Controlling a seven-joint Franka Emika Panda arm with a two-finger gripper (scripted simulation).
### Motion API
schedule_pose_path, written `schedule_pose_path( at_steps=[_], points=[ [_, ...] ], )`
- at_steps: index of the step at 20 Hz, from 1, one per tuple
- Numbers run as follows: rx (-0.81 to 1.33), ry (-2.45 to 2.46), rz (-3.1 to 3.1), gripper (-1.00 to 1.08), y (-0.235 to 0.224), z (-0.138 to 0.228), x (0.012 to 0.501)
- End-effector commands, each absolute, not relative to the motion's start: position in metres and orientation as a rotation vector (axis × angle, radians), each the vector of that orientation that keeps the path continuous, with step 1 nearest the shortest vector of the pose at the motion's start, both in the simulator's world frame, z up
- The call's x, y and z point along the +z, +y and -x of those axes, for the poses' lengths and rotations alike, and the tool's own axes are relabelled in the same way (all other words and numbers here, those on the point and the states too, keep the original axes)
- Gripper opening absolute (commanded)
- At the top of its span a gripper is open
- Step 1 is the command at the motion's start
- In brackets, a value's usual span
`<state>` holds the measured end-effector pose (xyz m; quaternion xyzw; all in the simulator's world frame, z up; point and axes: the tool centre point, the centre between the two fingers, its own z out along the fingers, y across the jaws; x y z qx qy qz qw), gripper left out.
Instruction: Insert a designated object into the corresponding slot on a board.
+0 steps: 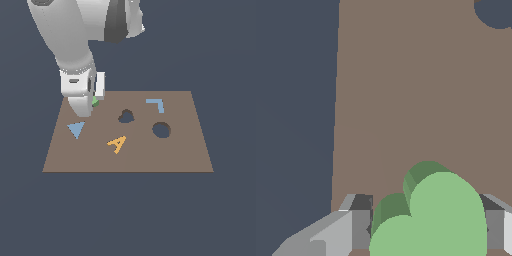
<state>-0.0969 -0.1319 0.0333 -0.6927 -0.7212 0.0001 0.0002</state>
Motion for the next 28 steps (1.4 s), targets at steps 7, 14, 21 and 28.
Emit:
schedule_pose_path(
  at_steps=[7,14,21,28],
  points=[
    [0.0,-2.412,2.013,-1.0,-0.129,0.085,0.034],
    [0.0,-2.613,1.746,-1.0,-0.121,0.068,0.035],
    [-0.001,-2.848,1.329,-1.0,-0.104,0.047,0.037],
    [-0.001,-3.036,0.816,-1.0,-0.078,0.031,0.038]
  ],
)
